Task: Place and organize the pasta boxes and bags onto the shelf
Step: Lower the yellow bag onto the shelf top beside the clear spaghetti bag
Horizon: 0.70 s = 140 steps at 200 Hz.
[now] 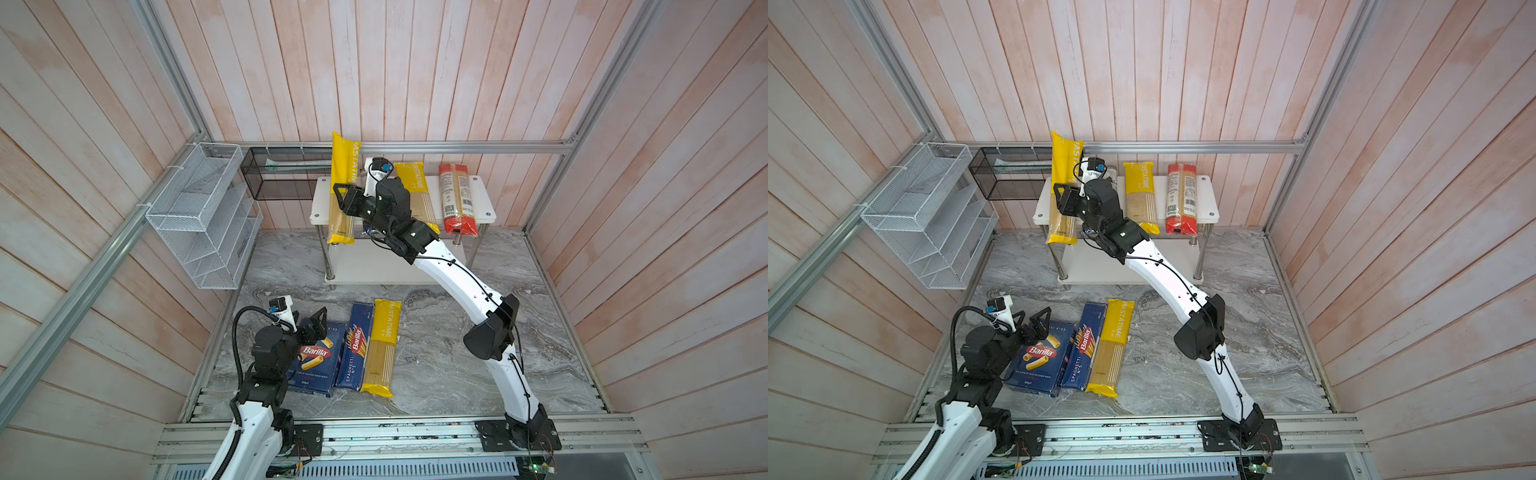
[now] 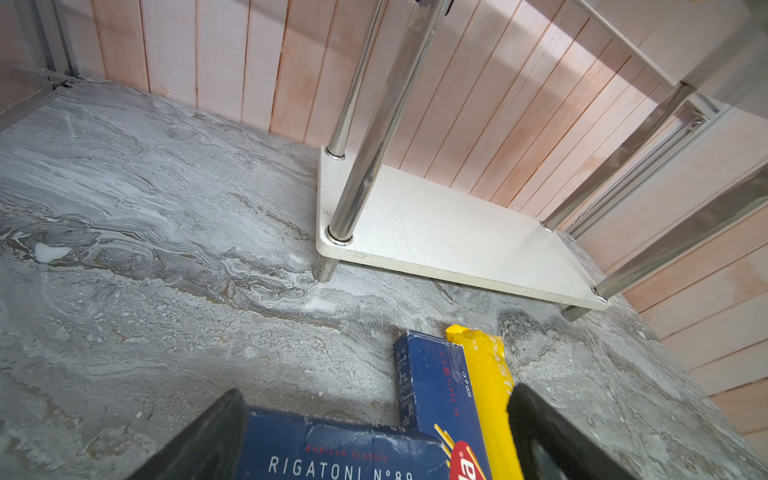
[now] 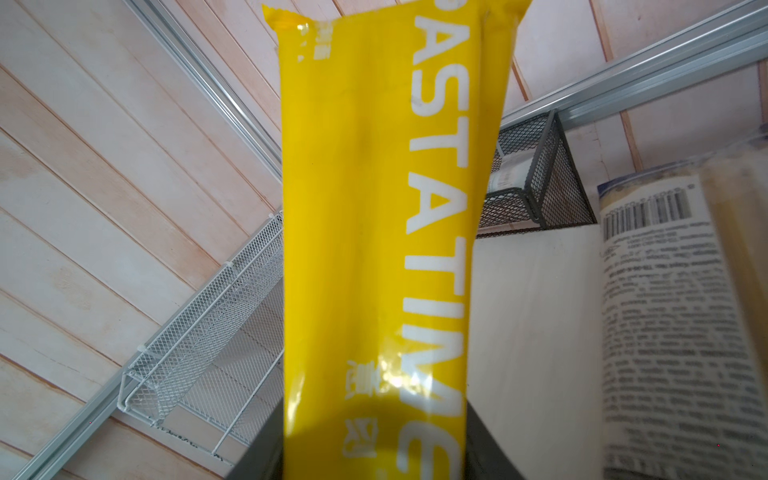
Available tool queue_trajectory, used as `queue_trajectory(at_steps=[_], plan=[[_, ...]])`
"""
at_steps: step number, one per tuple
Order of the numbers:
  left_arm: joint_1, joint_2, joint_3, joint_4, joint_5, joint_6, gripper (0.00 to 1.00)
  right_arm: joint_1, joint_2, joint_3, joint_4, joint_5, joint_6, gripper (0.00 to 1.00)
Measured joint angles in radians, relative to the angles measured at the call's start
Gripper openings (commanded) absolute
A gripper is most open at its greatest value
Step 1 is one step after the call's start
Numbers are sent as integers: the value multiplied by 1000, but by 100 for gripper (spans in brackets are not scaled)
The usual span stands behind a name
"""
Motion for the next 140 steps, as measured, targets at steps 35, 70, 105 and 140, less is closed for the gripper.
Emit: queue_trajectory(at_steps=[35,70,105,140], plan=[[0,0,0,0,0,0,100,0,2,0,7,8,5,52],[0,0,0,0,0,0,100,-5,3,0,14,18,17,57],[0,0,0,0,0,0,100,-15,3,11,69,37,23,58],[0,-1,0,0,3,0,100,-19,3,34,127,48,23,58]])
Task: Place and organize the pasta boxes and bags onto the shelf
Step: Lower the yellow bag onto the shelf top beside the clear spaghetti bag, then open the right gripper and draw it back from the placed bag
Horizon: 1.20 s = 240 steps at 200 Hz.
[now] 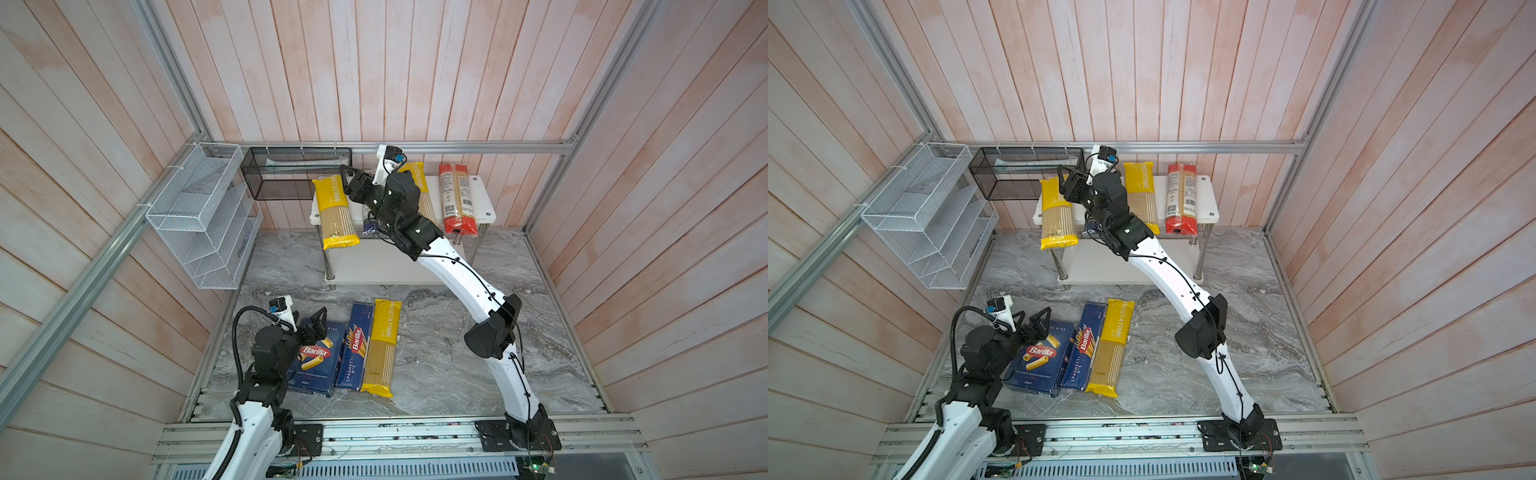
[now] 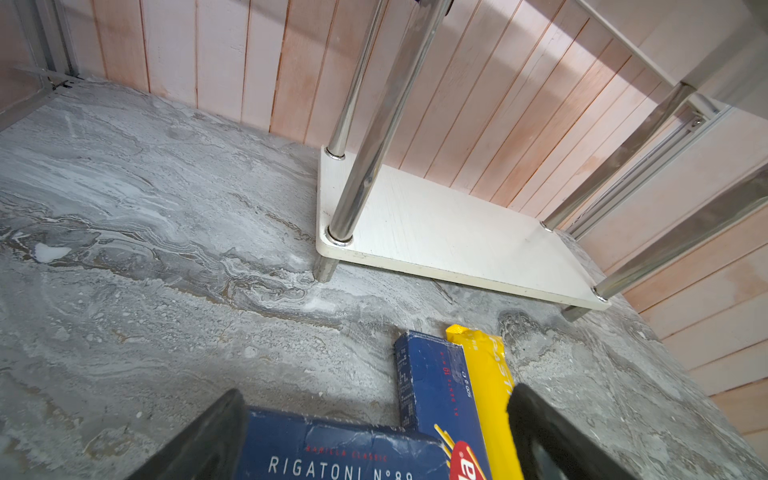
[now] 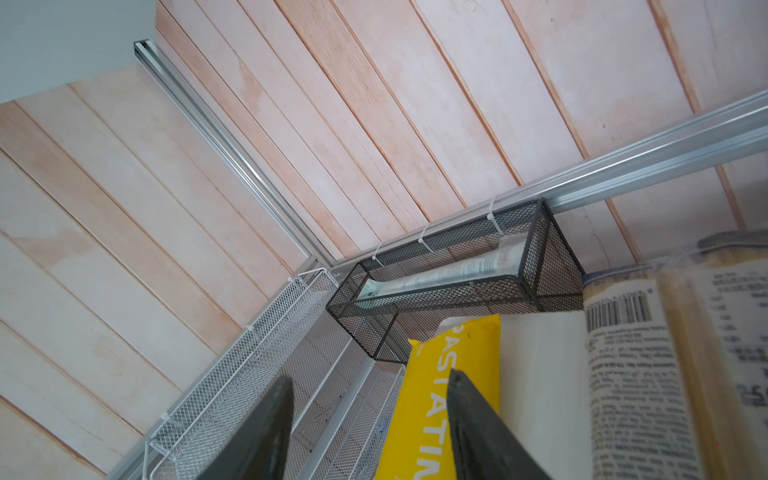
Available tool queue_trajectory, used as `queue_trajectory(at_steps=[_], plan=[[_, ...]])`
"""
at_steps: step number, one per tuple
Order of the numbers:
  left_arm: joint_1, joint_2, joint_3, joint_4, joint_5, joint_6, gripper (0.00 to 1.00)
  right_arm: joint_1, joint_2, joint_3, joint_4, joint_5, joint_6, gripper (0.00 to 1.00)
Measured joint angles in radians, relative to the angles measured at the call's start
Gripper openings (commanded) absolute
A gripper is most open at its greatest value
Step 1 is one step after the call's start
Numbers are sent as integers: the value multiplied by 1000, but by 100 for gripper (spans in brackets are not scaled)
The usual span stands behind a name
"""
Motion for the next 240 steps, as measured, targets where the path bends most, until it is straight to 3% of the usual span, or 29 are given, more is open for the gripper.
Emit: queue_trajectory(at_steps=[41,83,154,190,240], plan=[[0,0,-21,28,46,0,100,0,-4,1,-16,-33,-24,58],[0,12,-29,56,74,6,100,16,-120,-63,-146,-122,-163,58],[0,-16,-28,52,44,47,100,156,-587,-684,-121,-288,-410,58],[2,-16,-28,51,34,53,100,223,-653,-943,-92,-367,-499,58],[2,-19,-28,51,18,53,100,237,-716,-1194,13,-341,-579,58]])
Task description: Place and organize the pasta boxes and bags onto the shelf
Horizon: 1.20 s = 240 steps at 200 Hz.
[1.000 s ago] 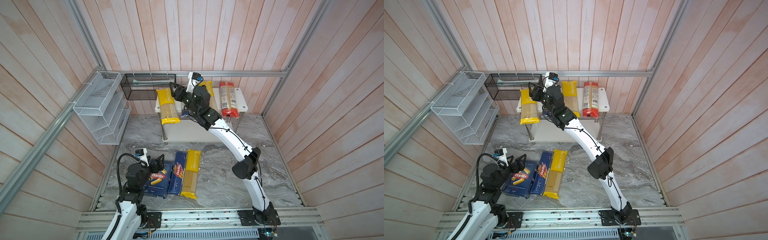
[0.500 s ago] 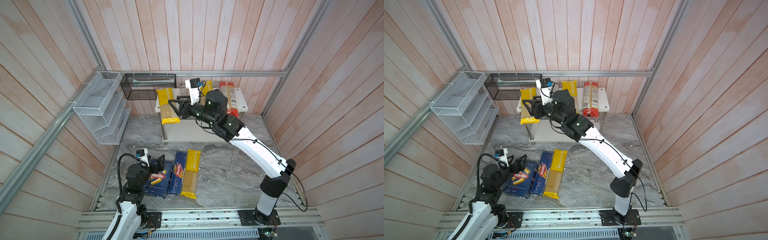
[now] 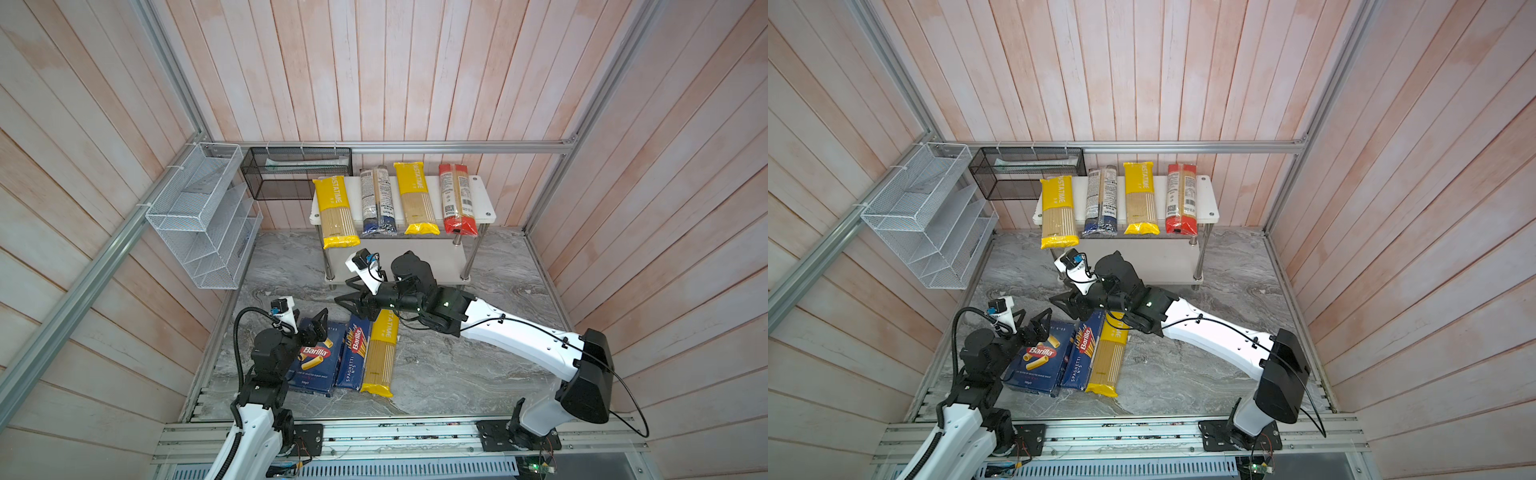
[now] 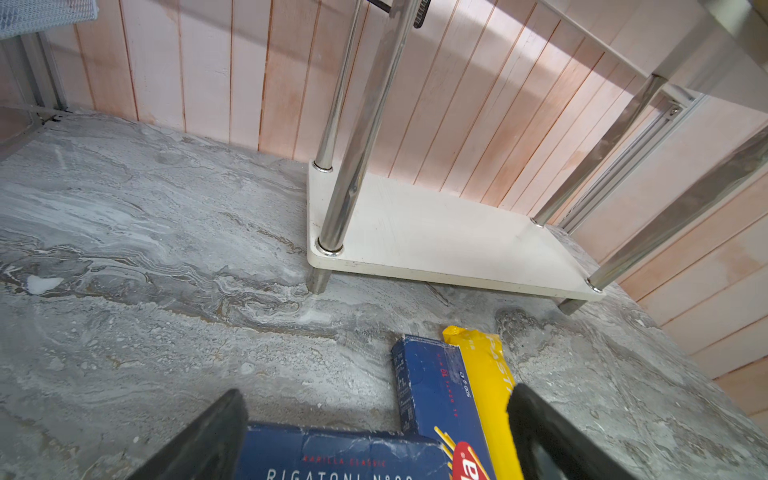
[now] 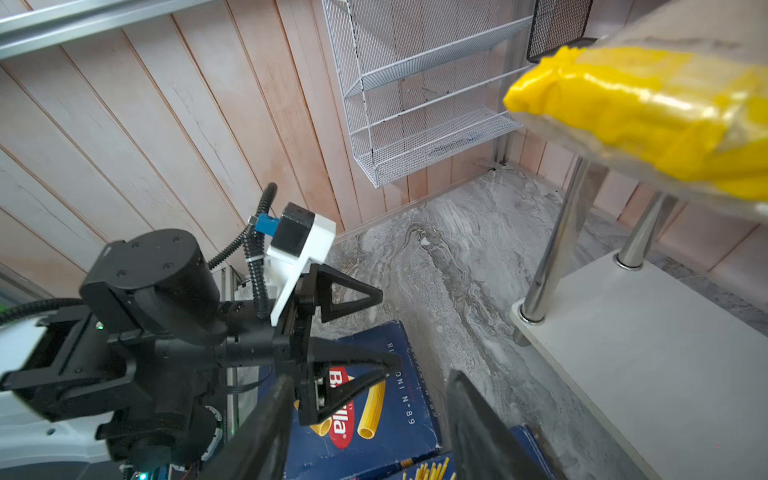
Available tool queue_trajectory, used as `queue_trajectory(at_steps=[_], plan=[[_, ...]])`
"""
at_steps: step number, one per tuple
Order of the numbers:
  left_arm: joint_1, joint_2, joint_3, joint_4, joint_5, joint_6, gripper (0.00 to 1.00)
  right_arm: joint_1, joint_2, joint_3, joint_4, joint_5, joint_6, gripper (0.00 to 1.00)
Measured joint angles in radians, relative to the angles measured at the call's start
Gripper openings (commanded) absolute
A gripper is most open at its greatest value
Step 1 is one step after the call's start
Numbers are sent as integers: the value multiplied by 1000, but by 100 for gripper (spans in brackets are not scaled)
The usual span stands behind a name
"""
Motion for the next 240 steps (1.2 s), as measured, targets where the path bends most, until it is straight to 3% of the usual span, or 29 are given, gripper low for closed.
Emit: queue_trajectory(at_steps=[74,240], plan=[[1,4,0,0,-4,0,100,2,-31,-35,134,48,-101,57],[1,29,0,0,-8,0,100,3,127,187,164,40,-235,56]])
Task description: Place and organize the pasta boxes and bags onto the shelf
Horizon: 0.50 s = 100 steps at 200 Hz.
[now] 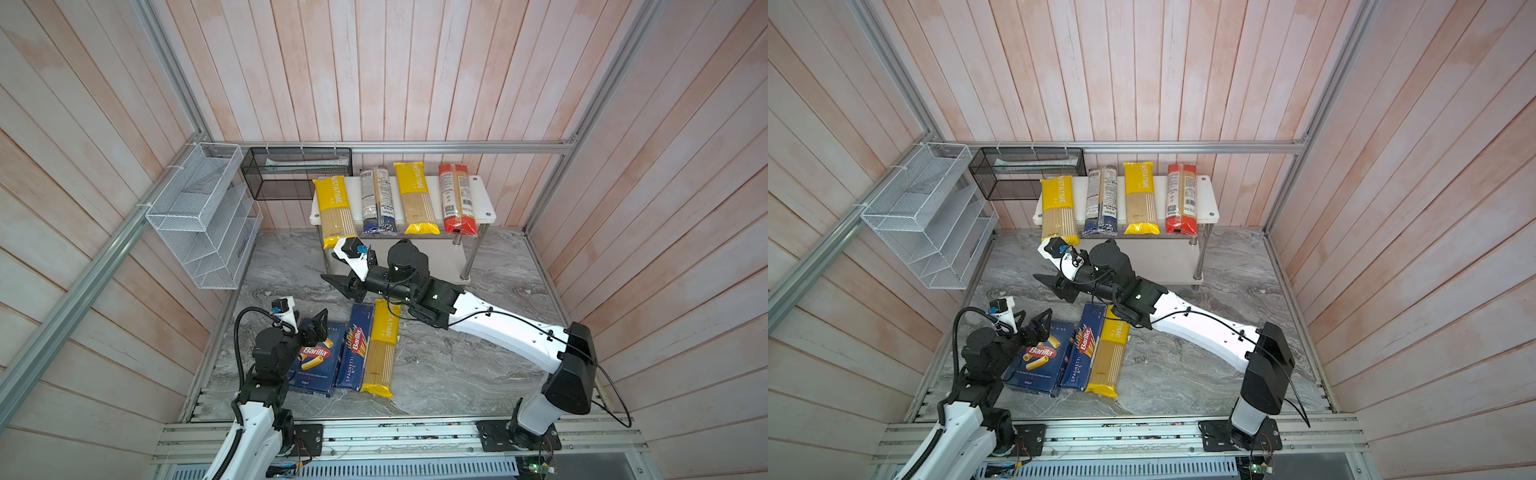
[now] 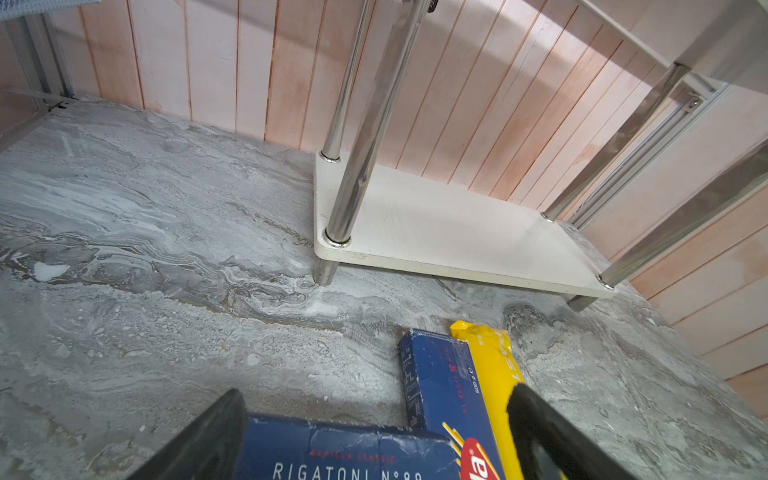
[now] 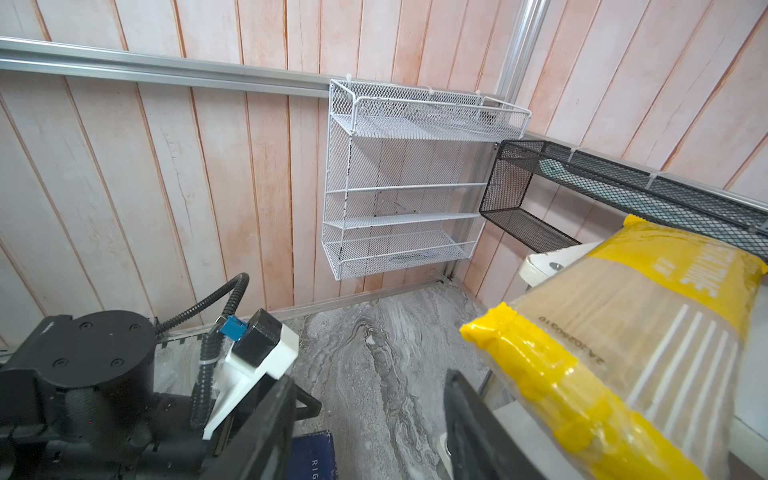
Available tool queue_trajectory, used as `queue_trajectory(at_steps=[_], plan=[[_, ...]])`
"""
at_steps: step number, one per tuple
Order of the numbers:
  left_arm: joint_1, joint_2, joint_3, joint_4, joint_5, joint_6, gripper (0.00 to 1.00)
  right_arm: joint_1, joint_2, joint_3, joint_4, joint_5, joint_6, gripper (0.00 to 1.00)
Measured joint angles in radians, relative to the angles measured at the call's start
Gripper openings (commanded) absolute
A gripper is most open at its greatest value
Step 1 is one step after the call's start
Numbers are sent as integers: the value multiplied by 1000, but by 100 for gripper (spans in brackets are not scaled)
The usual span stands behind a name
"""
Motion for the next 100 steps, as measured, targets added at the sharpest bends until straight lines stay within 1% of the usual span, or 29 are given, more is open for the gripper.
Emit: queue_trajectory(at_steps=[31,77,100], plan=[[0,0,0,0,-1,0,100,0,49,61,-6,-5,-11,56],[0,-3,0,0,-3,0,100,1,86,74,-8,-7,-21,56],[0,-4,0,0,-4,0,100,1,118,110,-8,-13,-23,56]])
